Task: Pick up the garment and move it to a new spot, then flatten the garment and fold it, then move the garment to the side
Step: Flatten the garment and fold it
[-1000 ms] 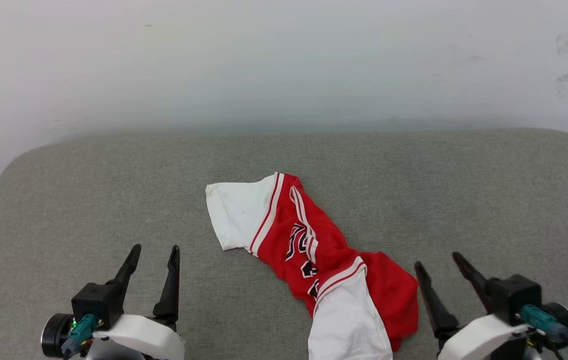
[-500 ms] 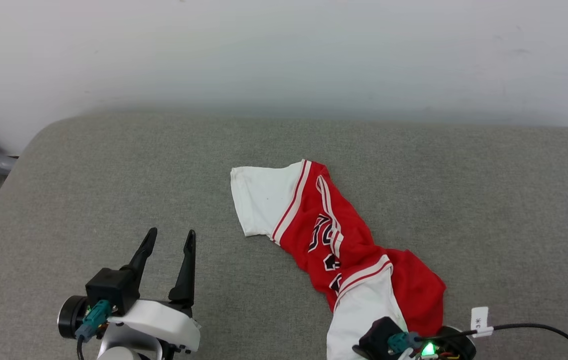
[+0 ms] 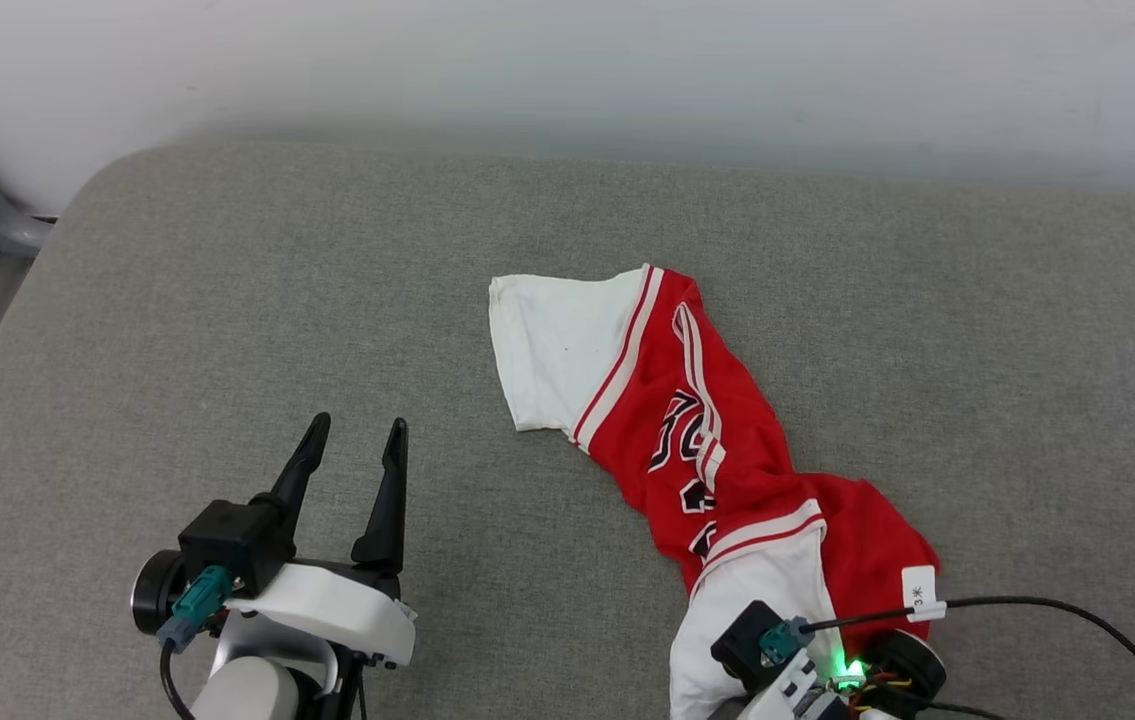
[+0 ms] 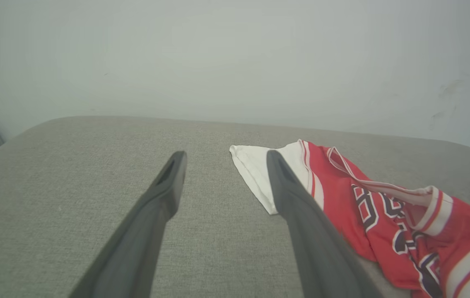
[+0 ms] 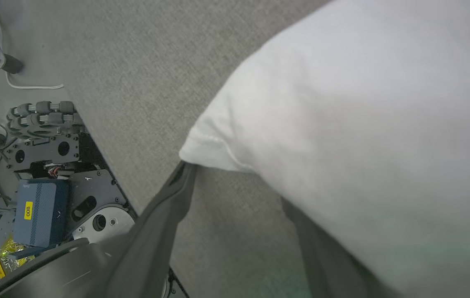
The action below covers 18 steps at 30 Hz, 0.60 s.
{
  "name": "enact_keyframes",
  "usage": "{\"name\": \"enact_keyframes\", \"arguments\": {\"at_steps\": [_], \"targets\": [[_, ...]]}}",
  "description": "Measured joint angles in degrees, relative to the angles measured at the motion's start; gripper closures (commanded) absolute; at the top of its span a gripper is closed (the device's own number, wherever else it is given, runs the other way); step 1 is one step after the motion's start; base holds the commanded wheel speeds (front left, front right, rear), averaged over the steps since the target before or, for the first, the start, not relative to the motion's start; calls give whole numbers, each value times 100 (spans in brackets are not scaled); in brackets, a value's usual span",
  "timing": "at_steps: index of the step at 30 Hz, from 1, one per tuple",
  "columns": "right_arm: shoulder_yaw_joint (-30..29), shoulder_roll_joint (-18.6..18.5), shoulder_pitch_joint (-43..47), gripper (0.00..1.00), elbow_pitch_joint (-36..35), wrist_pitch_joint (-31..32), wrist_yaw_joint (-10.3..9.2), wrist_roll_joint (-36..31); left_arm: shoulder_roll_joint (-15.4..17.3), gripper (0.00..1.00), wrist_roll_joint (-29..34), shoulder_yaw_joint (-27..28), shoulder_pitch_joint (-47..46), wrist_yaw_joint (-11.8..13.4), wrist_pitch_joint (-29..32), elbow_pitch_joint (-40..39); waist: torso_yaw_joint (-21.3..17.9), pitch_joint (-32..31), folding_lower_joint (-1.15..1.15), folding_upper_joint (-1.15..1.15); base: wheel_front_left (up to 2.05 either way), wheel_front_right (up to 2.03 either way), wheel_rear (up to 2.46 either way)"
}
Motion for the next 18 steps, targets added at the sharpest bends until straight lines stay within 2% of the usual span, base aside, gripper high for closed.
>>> {"name": "enact_keyframes", "arguments": {"at_steps": [1,10,18], "targets": [[23,30,-41,100,68,20,-1,33,-13,0,31,29,-9,-22,0,23,4,18,0,0,0,0,0],[-33,156,-197,100,132,-337,0,97,-140,0,214,211,-10,-174,0,146,-80,-109,0,0,0,0,0],[-723,197,-135,100,-699,-742,0,-183,-152,0,323,323,164,-205,0,203,-306,-396,0,0,0,0,0]]}}
